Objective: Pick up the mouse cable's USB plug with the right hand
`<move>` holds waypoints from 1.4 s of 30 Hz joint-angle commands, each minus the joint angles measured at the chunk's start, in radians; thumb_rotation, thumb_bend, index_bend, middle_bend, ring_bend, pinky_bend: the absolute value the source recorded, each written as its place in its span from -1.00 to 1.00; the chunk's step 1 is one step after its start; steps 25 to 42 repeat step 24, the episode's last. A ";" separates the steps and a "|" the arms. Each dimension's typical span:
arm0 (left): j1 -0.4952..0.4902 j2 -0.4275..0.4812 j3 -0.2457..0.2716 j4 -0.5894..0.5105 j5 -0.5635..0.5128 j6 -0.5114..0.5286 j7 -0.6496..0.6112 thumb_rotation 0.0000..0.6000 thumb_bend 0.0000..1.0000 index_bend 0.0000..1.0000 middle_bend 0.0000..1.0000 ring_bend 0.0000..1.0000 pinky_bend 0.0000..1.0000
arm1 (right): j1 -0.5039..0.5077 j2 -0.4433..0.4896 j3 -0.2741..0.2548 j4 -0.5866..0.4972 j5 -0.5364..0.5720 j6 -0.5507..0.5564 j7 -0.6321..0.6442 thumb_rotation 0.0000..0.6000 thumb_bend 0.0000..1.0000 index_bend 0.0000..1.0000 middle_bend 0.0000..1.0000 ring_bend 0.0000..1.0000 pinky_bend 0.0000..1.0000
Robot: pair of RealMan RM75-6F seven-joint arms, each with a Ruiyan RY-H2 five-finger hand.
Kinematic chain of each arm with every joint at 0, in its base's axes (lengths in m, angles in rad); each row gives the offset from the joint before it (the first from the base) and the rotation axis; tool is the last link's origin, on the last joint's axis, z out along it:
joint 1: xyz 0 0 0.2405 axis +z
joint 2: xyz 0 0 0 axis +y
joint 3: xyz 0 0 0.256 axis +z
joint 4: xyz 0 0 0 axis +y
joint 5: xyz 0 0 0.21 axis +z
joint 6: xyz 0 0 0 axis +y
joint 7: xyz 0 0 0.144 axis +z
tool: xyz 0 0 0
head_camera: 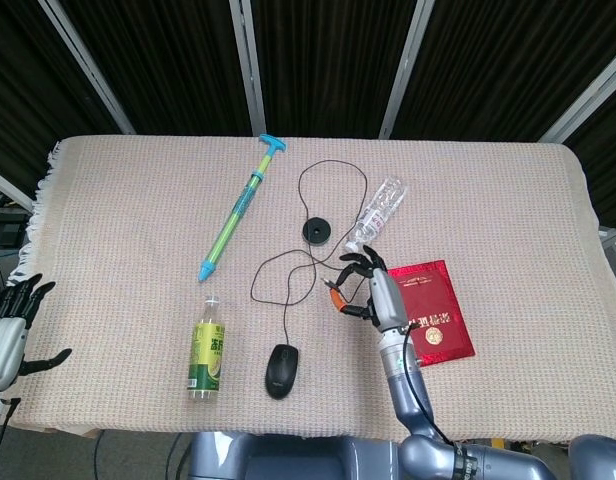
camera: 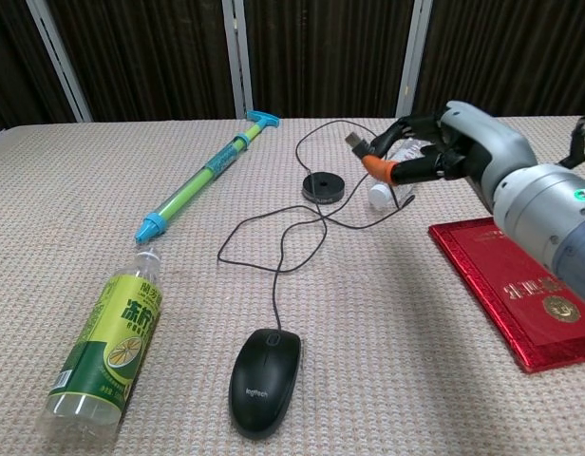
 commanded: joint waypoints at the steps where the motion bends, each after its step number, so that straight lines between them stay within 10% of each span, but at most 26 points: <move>1: 0.000 -0.001 -0.001 -0.001 -0.004 0.000 0.003 1.00 -0.72 -0.80 -1.00 -1.00 -1.00 | -0.058 -0.027 -0.005 0.061 -0.156 0.108 0.187 1.00 -0.21 0.23 -0.50 -1.00 -1.00; 11: 0.000 -0.002 -0.002 -0.001 -0.010 -0.003 0.007 1.00 -0.72 -0.80 -1.00 -1.00 -1.00 | -0.117 -0.171 -0.067 0.291 -0.316 0.287 0.448 1.00 -0.21 0.24 -0.52 -1.00 -1.00; 42: 0.001 0.001 -0.002 0.000 -0.012 -0.005 -0.003 1.00 -0.72 -0.80 -1.00 -1.00 -1.00 | -0.151 -0.231 -0.121 0.346 -0.362 0.328 0.490 1.00 -0.21 0.25 -0.52 -1.00 -1.00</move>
